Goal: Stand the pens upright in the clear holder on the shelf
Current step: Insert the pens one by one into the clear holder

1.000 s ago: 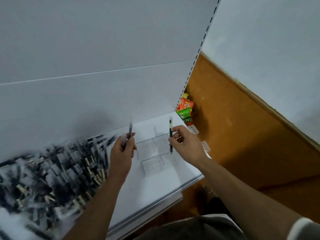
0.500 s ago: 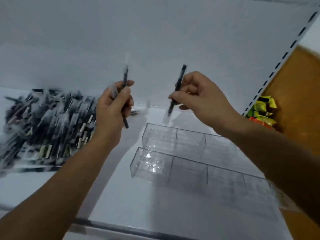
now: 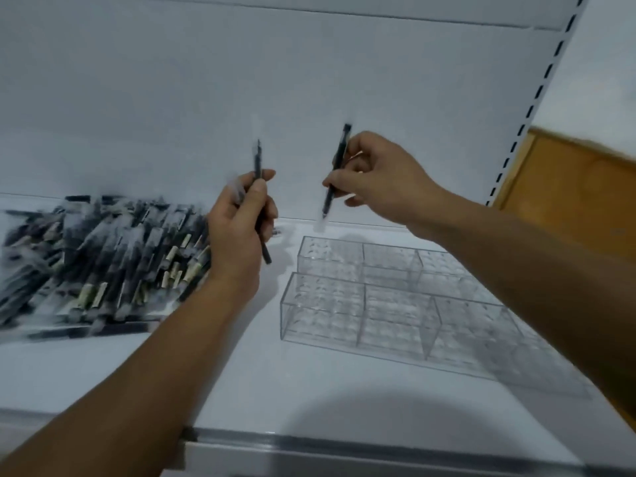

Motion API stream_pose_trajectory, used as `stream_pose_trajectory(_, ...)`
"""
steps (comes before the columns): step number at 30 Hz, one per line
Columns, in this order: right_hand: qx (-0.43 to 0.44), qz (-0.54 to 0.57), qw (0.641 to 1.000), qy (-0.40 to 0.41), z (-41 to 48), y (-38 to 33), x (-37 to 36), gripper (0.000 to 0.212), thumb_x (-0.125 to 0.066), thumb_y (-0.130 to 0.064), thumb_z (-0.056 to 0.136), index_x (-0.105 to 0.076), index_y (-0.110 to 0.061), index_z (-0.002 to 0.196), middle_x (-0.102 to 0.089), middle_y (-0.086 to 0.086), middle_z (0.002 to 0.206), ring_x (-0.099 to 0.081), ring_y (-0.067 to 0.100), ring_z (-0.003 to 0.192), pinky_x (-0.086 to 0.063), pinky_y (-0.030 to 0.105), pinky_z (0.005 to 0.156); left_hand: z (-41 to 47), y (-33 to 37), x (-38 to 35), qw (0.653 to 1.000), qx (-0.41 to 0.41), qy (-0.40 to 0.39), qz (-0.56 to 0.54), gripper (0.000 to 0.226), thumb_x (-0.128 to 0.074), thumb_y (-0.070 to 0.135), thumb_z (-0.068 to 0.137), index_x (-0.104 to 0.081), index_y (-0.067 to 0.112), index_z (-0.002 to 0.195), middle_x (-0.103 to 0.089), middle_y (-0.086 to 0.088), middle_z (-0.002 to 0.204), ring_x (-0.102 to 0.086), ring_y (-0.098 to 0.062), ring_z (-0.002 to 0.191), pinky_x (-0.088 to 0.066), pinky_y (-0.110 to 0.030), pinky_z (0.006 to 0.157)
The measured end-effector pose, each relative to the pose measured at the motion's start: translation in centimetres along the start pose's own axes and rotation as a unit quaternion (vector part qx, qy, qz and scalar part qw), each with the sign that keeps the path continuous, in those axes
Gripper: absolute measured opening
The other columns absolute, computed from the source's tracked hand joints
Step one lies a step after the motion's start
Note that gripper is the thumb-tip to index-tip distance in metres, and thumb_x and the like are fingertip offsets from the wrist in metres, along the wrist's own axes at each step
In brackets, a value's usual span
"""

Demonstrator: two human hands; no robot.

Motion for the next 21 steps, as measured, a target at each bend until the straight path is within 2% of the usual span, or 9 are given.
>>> stream_pose_trajectory(4, -0.018, -0.021, 1.000, 0.000, 0.4, 0.8, -0.8, 0.014, -0.067, -0.016, 0.089, -0.054, -0.019, 0.095, -0.074, 0.001, 0.089, -0.072, 0.012, 0.083, -0.059, 0.037, 0.081, 0.1, -0.2, 0.0, 1.000, 0.012, 0.000, 0.017, 0.016, -0.047, 0.012, 0.099, -0.062, 0.012, 0.104, -0.051, 0.002, 0.060, -0.035, -0.010, 0.048, -0.029, -0.020, 0.045)
stream_pose_trajectory(10, -0.024, -0.013, 1.000, -0.005, 0.4, 0.9, -0.6, 0.015, -0.067, -0.015, 0.089, -0.053, -0.020, 0.092, -0.075, -0.001, 0.087, -0.072, 0.009, 0.080, -0.059, 0.032, 0.079, 0.3, -0.1, -0.2, 1.000, 0.026, 0.015, -0.002, 0.017, -0.046, 0.011, 0.099, -0.063, 0.013, 0.103, -0.051, 0.001, 0.061, -0.036, -0.009, 0.048, -0.031, -0.018, 0.045)
stream_pose_trajectory(13, -0.024, -0.015, 0.999, 0.015, 0.1, 0.6, -0.6, 0.020, -0.067, -0.018, 0.089, -0.054, -0.022, 0.105, -0.074, -0.003, 0.086, -0.071, 0.008, 0.079, -0.059, 0.032, 0.078, 0.2, -0.2, -0.1, 0.999, 0.032, 0.014, -0.007, 0.017, -0.046, 0.010, 0.099, -0.063, 0.012, 0.103, -0.051, 0.000, 0.060, -0.036, -0.009, 0.048, -0.030, -0.018, 0.045)
stream_pose_trajectory(15, -0.025, -0.012, 0.998, 0.055, -0.1, 0.5, -0.4, 0.035, -0.068, -0.021, 0.090, -0.048, -0.026, 0.119, -0.073, -0.004, 0.086, -0.070, 0.007, 0.076, -0.058, 0.029, 0.073, 0.2, -0.1, -0.2, 0.999, 0.033, 0.002, -0.002, 0.018, -0.047, 0.010, 0.099, -0.063, 0.012, 0.104, -0.050, 0.000, 0.060, -0.036, -0.010, 0.048, -0.030, -0.019, 0.046)
stream_pose_trajectory(17, -0.022, -0.008, 0.997, 0.078, -0.4, 0.4, -0.2, 0.045, -0.068, -0.022, 0.090, -0.041, -0.030, 0.126, -0.071, -0.005, 0.084, -0.069, 0.008, 0.075, -0.057, 0.026, 0.069, 0.3, 0.1, -0.2, 0.999, 0.026, -0.024, 0.018, 0.017, -0.047, 0.010, 0.098, -0.063, 0.013, 0.104, -0.050, -0.001, 0.061, -0.036, -0.010, 0.049, -0.031, -0.018, 0.046)
stream_pose_trajectory(18, -0.021, -0.006, 0.997, 0.079, -0.5, 0.5, -0.2, 0.043, -0.068, -0.022, 0.090, -0.043, -0.032, 0.123, -0.071, -0.005, 0.083, -0.069, 0.008, 0.074, -0.056, 0.024, 0.067, 0.3, 0.2, -0.2, 0.999, 0.022, -0.039, 0.031, 0.017, -0.048, 0.010, 0.098, -0.063, 0.013, 0.105, -0.050, -0.001, 0.061, -0.036, -0.009, 0.049, -0.032, -0.018, 0.047)
stream_pose_trajectory(21, -0.029, 0.021, 0.997, 0.069, -0.9, 0.4, 0.0, 0.014, -0.062, -0.017, 0.093, -0.063, -0.026, 0.104, -0.073, -0.004, 0.086, -0.070, 0.009, 0.078, -0.054, 0.026, 0.071, 0.4, 0.4, -0.1, 0.997, 0.014, -0.065, 0.050, 0.016, -0.048, 0.009, 0.098, -0.063, 0.011, 0.105, -0.049, 0.000, 0.060, -0.036, -0.008, 0.050, -0.033, -0.016, 0.047)
Point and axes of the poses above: each hand's wrist, its own z-axis towards the middle knuckle, its own x-axis out of the back of the hand, y = z × x, the point moved 1 cm from there along z, towards the middle knuckle
